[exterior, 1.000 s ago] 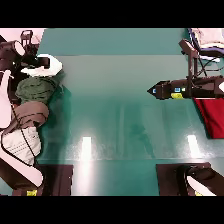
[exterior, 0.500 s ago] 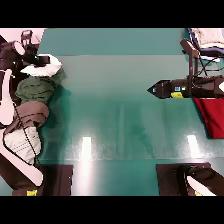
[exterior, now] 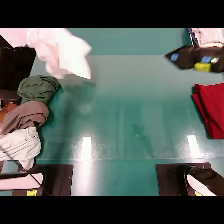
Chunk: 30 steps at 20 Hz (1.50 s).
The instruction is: Fold the shirts.
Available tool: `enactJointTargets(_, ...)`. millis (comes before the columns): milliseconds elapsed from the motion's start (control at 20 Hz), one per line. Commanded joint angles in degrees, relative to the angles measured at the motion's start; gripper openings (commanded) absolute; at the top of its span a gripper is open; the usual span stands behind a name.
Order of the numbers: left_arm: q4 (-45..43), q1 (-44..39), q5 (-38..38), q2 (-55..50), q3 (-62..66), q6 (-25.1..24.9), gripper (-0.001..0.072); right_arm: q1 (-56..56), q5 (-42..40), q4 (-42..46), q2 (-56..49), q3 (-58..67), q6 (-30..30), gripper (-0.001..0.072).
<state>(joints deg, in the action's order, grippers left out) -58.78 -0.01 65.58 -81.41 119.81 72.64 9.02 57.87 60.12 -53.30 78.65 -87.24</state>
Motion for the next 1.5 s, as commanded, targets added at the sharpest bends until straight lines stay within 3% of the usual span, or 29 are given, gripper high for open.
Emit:
enactJointTargets(0, 10.54, -6.03, 3.63, 9.38, 0.17, -5.64, 0.0023, -4.24, -0.11, -0.15, 0.02, 6.91, 0.28, 0.0016)
enactJointTargets(200, 10.80, -13.14, 5.95, 11.10, -1.20, -5.64, 0.0023, -5.79, 3.06, -0.11, 0.04, 10.88, 0.28, 0.0016)
enactJointTargets(400, 10.73, -15.93, 6.67, 9.88, -15.67, -5.60, 0.0023, -4.39, 6.45, -0.09, 0.02, 11.13, 0.28, 0.0016)
enactJointTargets(600, 10.75, -16.24, 5.73, 2.10, -28.48, -5.55, 0.0026, -3.08, 7.15, 0.00, 0.00, 11.13, 0.31, 0.0016)
enactJointTargets(650, 10.21, -16.02, 6.14, -0.59, -29.14, -4.96, 0.0140, -3.08, 7.19, -0.04, 0.00, 11.13, 0.31, 0.0016)
enactJointTargets(700, 9.33, -15.47, 7.02, -2.54, -28.92, -3.50, 0.0423, -3.08, 7.39, -0.02, 0.00, 11.13, 0.31, 0.0016)
enactJointTargets(750, 8.76, -14.21, 8.07, -3.52, -28.81, -1.16, 0.0571, -3.08, 7.91, 0.00, 0.04, 11.13, 0.31, 0.0016)
enactJointTargets(800, 8.35, -12.48, 9.16, -3.63, -28.79, -0.35, 0.0540, -3.21, 8.46, 0.02, 0.02, 11.10, 0.31, 0.0016)
enactJointTargets(1100, 7.52, 1.57, 18.99, -1.90, -32.79, 0.39, 0.0541, -3.23, 8.72, 0.04, 0.02, 10.84, 0.31, 0.0016)
enactJointTargets(1450, 7.98, 4.46, 5.18, -1.27, -51.65, -3.06, 0.0541, -3.17, 8.68, -0.57, 0.04, 5.88, 0.28, 0.0016)
